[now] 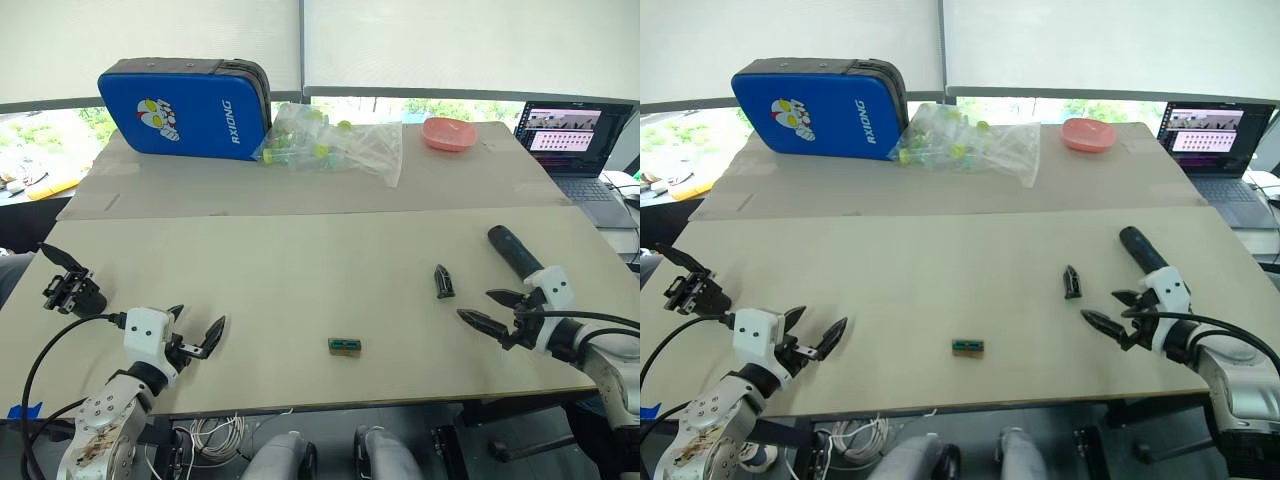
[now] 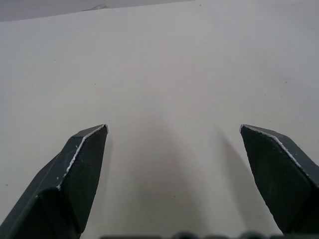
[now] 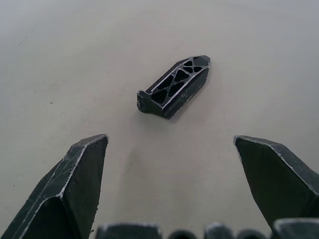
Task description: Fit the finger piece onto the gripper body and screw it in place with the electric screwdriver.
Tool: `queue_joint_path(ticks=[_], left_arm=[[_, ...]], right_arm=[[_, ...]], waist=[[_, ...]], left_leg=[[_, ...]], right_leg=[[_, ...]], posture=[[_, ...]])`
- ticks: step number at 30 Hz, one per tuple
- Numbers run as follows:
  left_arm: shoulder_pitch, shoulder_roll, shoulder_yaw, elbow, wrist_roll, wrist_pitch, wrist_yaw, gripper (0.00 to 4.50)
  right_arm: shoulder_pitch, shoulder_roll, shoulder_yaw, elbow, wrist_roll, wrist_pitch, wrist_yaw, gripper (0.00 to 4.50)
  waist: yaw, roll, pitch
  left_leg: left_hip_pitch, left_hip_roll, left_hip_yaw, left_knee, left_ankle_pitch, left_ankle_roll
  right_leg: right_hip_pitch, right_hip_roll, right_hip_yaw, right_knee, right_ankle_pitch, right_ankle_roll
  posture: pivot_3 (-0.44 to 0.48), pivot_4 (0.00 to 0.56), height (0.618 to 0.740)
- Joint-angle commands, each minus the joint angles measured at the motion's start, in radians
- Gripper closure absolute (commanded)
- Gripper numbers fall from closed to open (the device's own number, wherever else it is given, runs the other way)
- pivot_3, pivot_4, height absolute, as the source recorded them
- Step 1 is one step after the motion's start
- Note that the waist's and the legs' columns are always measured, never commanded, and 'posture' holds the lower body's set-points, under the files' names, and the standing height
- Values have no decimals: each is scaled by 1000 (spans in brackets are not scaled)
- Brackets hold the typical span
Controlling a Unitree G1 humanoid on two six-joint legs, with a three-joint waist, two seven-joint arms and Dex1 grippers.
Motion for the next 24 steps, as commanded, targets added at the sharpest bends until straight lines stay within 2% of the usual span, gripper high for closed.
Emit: queue_joint_path(ticks=[1, 4, 7, 9, 11, 13, 16, 18, 24], left_arm=[[2, -13, 10, -25, -4, -10, 22, 0], [61, -51, 36, -64, -17, 5, 62, 0], [122, -84, 152, -74, -86, 25, 99, 0], [189, -79, 216, -81, -96, -1, 80, 0], [250, -59, 251, -71, -40, -74, 62, 0], [273, -60, 318, -34, -67, -100, 58, 0], [265, -15, 374, 56, -95, -123, 3, 0], [233, 29, 369, 126, -58, -169, -25, 0], [77, 88, 396, 311, -64, -183, 3, 0]], right_arm=[[-13, -1, -31, -15, 3, -35, 3, 38], [-64, -25, 15, -62, 23, -21, 68, 38], [-149, -41, 88, -113, 56, 13, 177, 38], [-215, -39, 146, -150, 80, 31, 249, 38], [-286, -12, 196, -163, 95, 62, 273, 38], [-360, 27, 268, -165, 81, 63, 298, 38], [-449, 78, 344, -161, 82, 70, 348, 38], [-489, 107, 374, -156, 77, 63, 364, 38], [-559, 191, 431, -152, 40, 55, 334, 38]], waist=[[0, 0, 0], [-7, 0, 0], [-26, -1, 1], [-28, -2, 1], [-28, -3, 2], [-27, -5, 3], [-17, -6, 4], [-7, -6, 4], [2, -9, 3]], left_leg=[[0, 0, 0, 0, 0, 0], [0, 0, 0, 0, 0, 0], [0, 1, 2, 0, 0, 0], [0, 3, 2, 0, 0, 0], [1, 4, 2, 0, 0, -1], [1, 4, 2, 0, 0, 0], [0, 4, 2, 0, 0, 0], [0, 3, 2, 0, 0, 0], [0, 1, 2, 0, -2, 2]], right_leg=[[0, 0, 0, 0, 0, 0], [0, 0, 1, 0, -1, 2], [-1, 0, 1, 0, -1, 2], [-1, 1, -1, 1, -1, 2], [-1, 1, -2, 1, -1, 2], [0, 1, -1, 0, -2, 2], [-1, 0, -1, 0, -2, 2], [-2, 0, -2, -1, -2, 2], [-3, -1, -2, -2, 4, -6]], posture=[[0, 150, 740], [0, 150, 740], [0, 150, 740], [0, 150, 740], [0, 150, 740], [0, 150, 740], [0, 150, 740], [0, 150, 740], [0, 150, 740]])
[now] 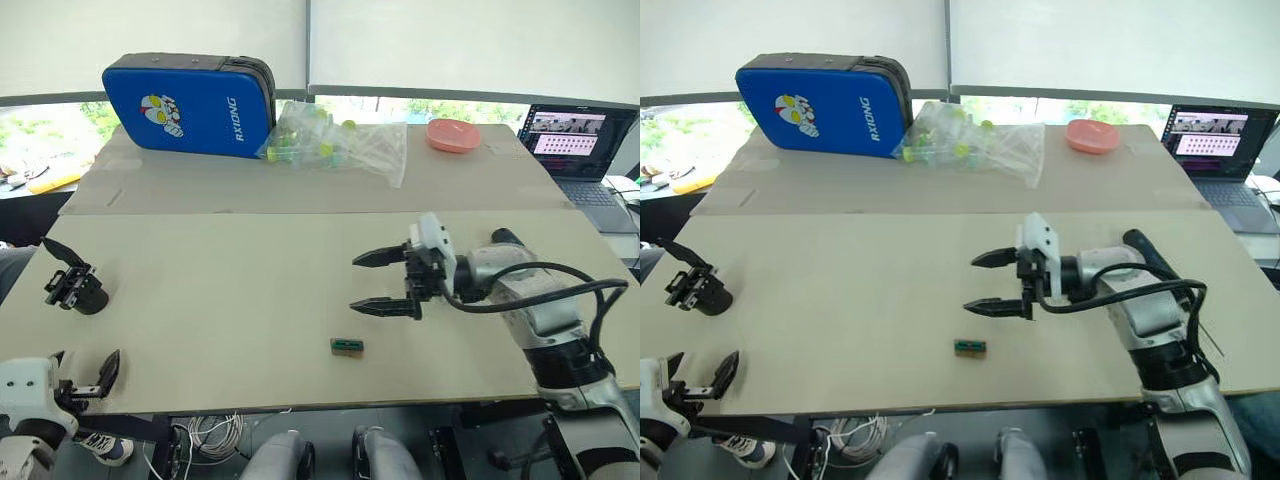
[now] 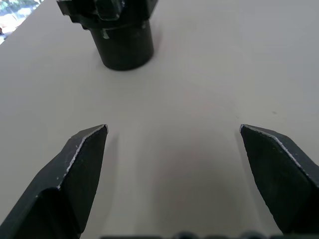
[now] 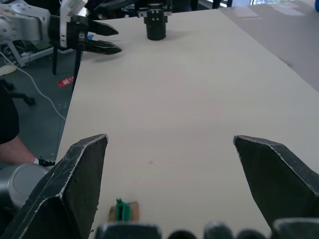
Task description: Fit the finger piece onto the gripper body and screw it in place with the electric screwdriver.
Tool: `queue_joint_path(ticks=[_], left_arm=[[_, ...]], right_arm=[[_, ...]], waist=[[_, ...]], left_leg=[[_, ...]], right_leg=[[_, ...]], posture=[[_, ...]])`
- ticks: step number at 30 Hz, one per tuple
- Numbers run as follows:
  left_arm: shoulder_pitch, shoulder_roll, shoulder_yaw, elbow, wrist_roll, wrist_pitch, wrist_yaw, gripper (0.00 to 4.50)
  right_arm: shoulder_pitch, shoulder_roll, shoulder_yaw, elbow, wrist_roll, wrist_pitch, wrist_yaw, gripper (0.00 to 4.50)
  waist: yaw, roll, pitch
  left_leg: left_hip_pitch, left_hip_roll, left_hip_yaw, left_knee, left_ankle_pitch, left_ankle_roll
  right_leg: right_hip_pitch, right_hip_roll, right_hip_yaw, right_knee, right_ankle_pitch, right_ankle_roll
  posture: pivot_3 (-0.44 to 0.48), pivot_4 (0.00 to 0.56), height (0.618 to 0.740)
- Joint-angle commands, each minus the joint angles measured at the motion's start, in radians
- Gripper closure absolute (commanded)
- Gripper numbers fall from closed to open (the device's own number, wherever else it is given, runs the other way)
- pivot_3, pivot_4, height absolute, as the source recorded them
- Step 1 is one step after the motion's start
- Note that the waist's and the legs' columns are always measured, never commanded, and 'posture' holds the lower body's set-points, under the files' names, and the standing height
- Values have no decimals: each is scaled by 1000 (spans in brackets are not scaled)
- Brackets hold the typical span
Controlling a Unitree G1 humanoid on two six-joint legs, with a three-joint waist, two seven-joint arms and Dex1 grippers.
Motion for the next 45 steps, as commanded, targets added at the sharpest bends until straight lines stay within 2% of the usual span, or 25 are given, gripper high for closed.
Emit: queue_joint_path(ticks=[1, 4, 15, 28, 31, 34, 39, 41, 43, 45], left_arm=[[-60, 47, 46, 73, -18, -3, 13, 0], [-121, 96, 34, 168, 2, -30, -12, 0], [-292, 167, -3, 334, 26, -43, -14, 0], [-436, 186, -43, 496, 28, -9, -7, 0], [-459, 174, -16, 521, -11, 17, -3, 792], [-454, 196, -44, 525, 20, -5, -18, 2166], [-403, 172, -83, 414, 42, -24, -19, 2159], [-375, 137, -91, 309, 23, 8, 4, 2159], [-339, 99, -124, 187, -3, 62, 3, 2159], [-317, 65, -173, 62, -33, 134, 1, 2159]], right_arm=[[-33, 22, -5, -13, 0, -1, -16, 38], [-31, 27, -3, -21, -3, -3, -12, 38], [5, 26, -24, -105, 30, 50, -50, 38], [0, 8, -79, -121, 57, 98, -93, 38], [-2, 8, -89, -129, 85, 108, -86, 0], [-11, 3, -84, -123, 80, 101, -82, 0], [-1, -16, -76, -122, 67, 76, -64, 0], [9, -23, -78, -128, 69, 73, -64, 0], [38, -67, -81, -166, 134, 149, -9, 0], [66, -86, -89, -194, 115, 115, -20, 0]], waist=[[-3, -1, 0], [-4, -1, -1], [-7, -1, -1], [-7, -2, -1], [-8, -2, -1], [-9, -2, -1], [-14, -2, -1], [-14, -2, -1], [-4, -2, -1], [1, -2, -1]], left_leg=[[0, -1, 0, 0, 0, 0], [0, -1, 0, 0, 2, -8], [0, -1, 0, 0, 1, -10], [0, -1, 0, 0, 2, -11], [0, -1, 0, 0, 2, -11], [0, -1, 0, -1, 2, -11], [0, -1, 0, 0, 2, -11], [0, -2, 0, 0, 1, -10], [0, -2, 0, 0, 1, -9], [-1, -2, -1, 0, 0, -7]], right_leg=[[0, 0, 0, 0, 0, 0], [-1, 0, -1, 1, 0, 0], [-1, 0, -2, 2, 0, 0], [0, 0, -2, 2, 1, 0], [0, 0, -2, 3, 1, 0], [0, 0, -2, 3, 1, 0], [0, 0, -2, 2, 1, 0], [0, -1, -2, 2, 1, 0], [0, -1, -3, 1, 1, 0], [0, -2, -3, 1, 1, 0]], posture=[[0, 150, 740], [0, 150, 740], [0, 150, 740], [0, 150, 740], [0, 150, 740], [0, 150, 740], [0, 150, 740], [0, 150, 740], [0, 150, 740], [0, 150, 740]])
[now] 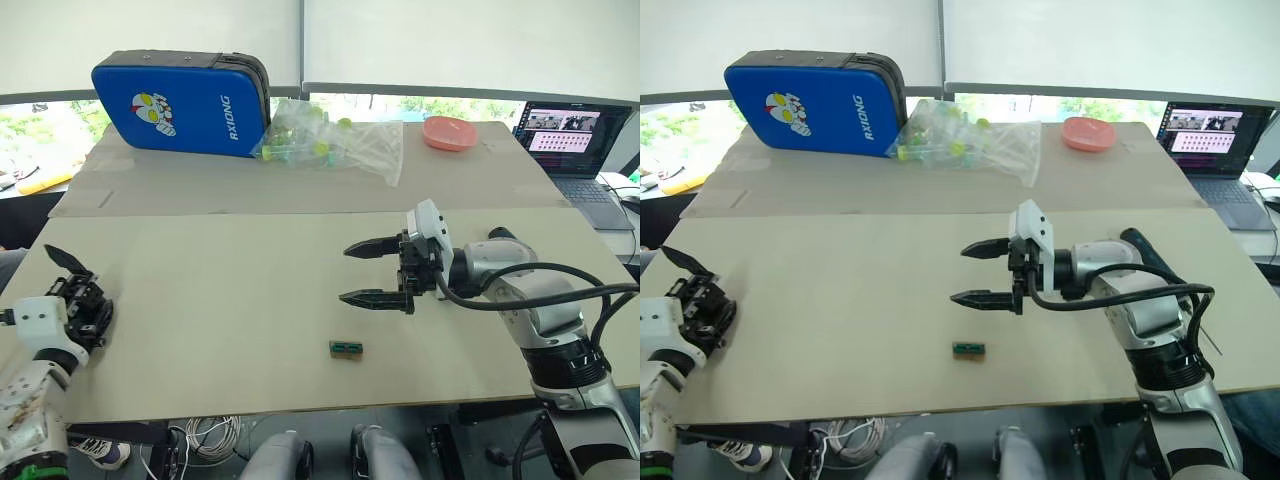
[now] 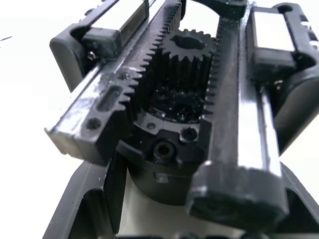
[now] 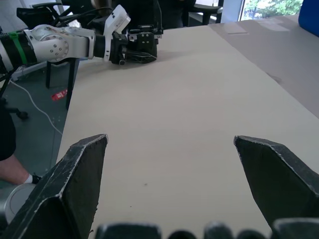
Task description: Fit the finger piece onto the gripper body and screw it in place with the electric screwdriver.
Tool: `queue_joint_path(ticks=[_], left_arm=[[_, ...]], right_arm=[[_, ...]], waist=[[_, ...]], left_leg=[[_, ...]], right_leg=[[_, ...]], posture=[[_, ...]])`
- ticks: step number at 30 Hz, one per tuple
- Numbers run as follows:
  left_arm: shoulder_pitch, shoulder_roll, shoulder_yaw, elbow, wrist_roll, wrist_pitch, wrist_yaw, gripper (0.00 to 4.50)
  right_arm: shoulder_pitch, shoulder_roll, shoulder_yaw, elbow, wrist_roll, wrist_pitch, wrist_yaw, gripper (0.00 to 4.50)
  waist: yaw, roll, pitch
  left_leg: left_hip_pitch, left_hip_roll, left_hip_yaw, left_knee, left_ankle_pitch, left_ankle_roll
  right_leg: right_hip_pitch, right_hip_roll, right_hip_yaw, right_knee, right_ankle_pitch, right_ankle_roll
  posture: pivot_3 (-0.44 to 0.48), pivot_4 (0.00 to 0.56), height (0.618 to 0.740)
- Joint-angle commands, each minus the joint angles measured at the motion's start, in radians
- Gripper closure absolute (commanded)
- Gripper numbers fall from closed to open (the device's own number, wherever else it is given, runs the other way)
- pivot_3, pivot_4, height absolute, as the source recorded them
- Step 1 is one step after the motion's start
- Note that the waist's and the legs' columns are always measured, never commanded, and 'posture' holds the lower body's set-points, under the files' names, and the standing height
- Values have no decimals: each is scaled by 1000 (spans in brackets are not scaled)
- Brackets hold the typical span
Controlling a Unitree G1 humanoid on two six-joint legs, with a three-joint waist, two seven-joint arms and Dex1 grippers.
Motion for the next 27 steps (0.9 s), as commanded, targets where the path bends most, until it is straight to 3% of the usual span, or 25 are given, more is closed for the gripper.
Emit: queue_joint_path(ticks=[1, 6, 11, 22, 27], left_arm=[[9, -34, -80, -221, -53, 98, 4, 2159], [-29, -65, -312, -506, -55, 238, -12, 2159], [-120, -132, -493, -558, 14, 314, 55, 2159], [-280, -372, -714, -392, 140, 293, 155, 2159], [-331, -450, -755, -264, 201, 237, 175, 2159]], right_arm=[[24, -22, -47, -72, 11, -23, -10, 0], [94, -75, -122, -113, 18, -1, -61, 0], [182, -120, -189, -178, 28, 12, -107, 0], [294, -143, -218, -236, -24, 6, -231, 0], [322, -139, -222, -256, -23, 10, -257, 0]], waist=[[4, 0, 0], [12, -1, 0], [1, -1, 0], [4, -1, 1], [8, -1, 1]], left_leg=[[0, 0, 0, 0, 0, 1], [-1, -2, 0, 1, -1, 1], [-3, -2, 0, 1, 0, 0], [-2, 1, 0, 2, 2, -4], [-3, 1, 0, 6, 2, -3]], right_leg=[[0, 0, 0, 0, 0, 0], [1, 0, 0, -5, 1, 3], [1, 2, 2, -5, 2, 3], [1, 3, 3, 0, 2, 2], [1, 3, 3, 1, 2, 2]], posture=[[0, 150, 740], [0, 150, 740], [0, 150, 740], [0, 150, 740], [0, 150, 740]])
